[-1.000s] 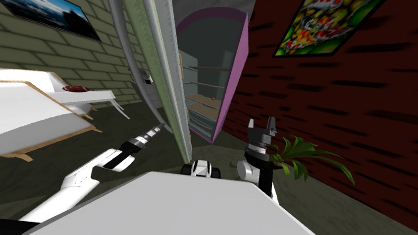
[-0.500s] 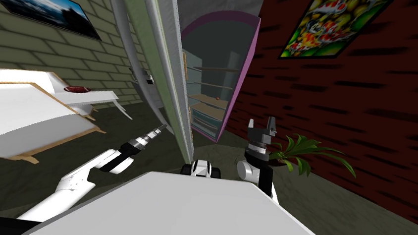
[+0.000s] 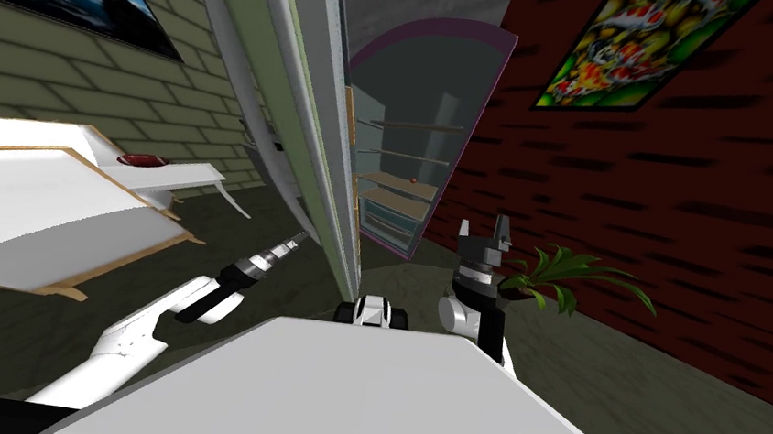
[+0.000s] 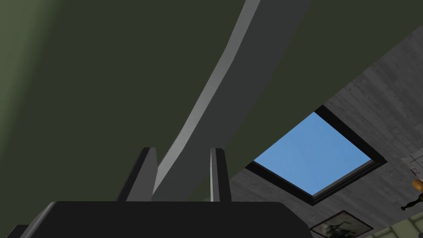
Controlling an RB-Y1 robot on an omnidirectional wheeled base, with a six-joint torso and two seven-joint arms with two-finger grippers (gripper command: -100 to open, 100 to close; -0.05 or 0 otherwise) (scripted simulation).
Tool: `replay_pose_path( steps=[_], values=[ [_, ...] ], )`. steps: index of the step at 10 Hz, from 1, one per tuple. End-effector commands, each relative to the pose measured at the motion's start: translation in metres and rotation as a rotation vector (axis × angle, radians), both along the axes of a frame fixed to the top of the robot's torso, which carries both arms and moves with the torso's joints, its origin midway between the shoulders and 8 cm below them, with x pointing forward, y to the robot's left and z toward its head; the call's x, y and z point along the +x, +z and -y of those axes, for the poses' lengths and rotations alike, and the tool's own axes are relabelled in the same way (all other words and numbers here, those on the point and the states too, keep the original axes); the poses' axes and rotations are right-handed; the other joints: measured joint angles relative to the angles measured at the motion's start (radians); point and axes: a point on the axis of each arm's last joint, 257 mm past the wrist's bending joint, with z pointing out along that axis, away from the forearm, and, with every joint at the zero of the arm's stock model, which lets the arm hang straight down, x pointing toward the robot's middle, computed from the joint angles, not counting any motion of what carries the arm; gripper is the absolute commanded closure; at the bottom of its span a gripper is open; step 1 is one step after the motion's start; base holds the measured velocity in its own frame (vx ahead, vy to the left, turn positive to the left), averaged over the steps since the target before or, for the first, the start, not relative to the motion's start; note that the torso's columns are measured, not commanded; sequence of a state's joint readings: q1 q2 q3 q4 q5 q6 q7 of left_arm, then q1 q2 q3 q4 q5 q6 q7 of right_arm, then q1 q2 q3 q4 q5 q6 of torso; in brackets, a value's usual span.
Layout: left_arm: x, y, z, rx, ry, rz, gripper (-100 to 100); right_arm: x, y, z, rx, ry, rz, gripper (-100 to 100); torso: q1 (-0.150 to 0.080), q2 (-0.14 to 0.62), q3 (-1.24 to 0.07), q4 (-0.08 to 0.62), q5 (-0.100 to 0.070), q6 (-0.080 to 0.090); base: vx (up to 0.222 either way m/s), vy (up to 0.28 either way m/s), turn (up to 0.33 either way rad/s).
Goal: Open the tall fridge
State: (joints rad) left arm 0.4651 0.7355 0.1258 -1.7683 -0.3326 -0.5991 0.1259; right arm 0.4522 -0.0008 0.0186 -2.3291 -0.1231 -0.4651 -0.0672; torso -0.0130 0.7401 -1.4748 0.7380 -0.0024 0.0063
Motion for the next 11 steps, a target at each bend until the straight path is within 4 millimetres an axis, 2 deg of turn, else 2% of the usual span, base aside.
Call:
replay_pose_path(
  steps=[1,2,3,4,5,6,8,11],
  values=[
    [0.001,0.001,0.004,-0.002,-0.013,0.001,100,0.000,0.000,0.000,0.000,0.000,0.000,0,-0.004,0.000,0.001,0.000,0.000,0.000,-0.021,0.096,0.024],
    [-0.005,0.001,0.015,-0.001,-0.050,0.002,100,0.000,0.000,0.000,0.001,0.000,0.000,0,-0.005,-0.003,-0.001,0.000,-0.002,-0.002,-0.032,0.172,-0.027],
    [-0.005,0.001,0.015,-0.001,-0.050,0.002,100,0.000,0.000,0.000,0.000,0.000,0.000,0,0.008,-0.005,-0.003,-0.001,0.001,-0.003,-0.034,0.212,0.024],
    [-0.011,0.001,0.026,0.000,-0.084,0.004,100,0.000,0.000,0.000,0.000,0.000,0.000,0,0.015,-0.005,-0.003,-0.001,0.003,-0.005,-0.041,0.235,-0.020],
    [-0.011,0.001,0.026,0.000,-0.084,0.004,100,0.000,0.000,0.000,0.000,0.000,0.000,0,0.018,-0.003,-0.002,0.000,0.004,-0.006,-0.027,0.248,0.028],
    [-0.017,0.001,0.037,0.001,-0.119,0.005,100,0.000,0.000,0.000,0.000,0.000,0.000,0,0.017,-0.003,-0.001,0.000,0.004,-0.007,-0.017,0.207,0.027],
    [-0.017,0.001,0.037,0.001,-0.119,0.005,100,0.000,0.000,0.000,0.000,0.000,0.000,0,0.011,-0.002,-0.001,0.000,0.002,-0.006,-0.020,0.191,-0.016],
    [-0.017,0.001,0.037,0.001,-0.119,0.005,100,0.000,0.000,0.000,0.001,0.000,0.000,0,0.005,-0.003,-0.002,0.000,0.000,-0.006,0.007,0.008,0.033]
  ],
)
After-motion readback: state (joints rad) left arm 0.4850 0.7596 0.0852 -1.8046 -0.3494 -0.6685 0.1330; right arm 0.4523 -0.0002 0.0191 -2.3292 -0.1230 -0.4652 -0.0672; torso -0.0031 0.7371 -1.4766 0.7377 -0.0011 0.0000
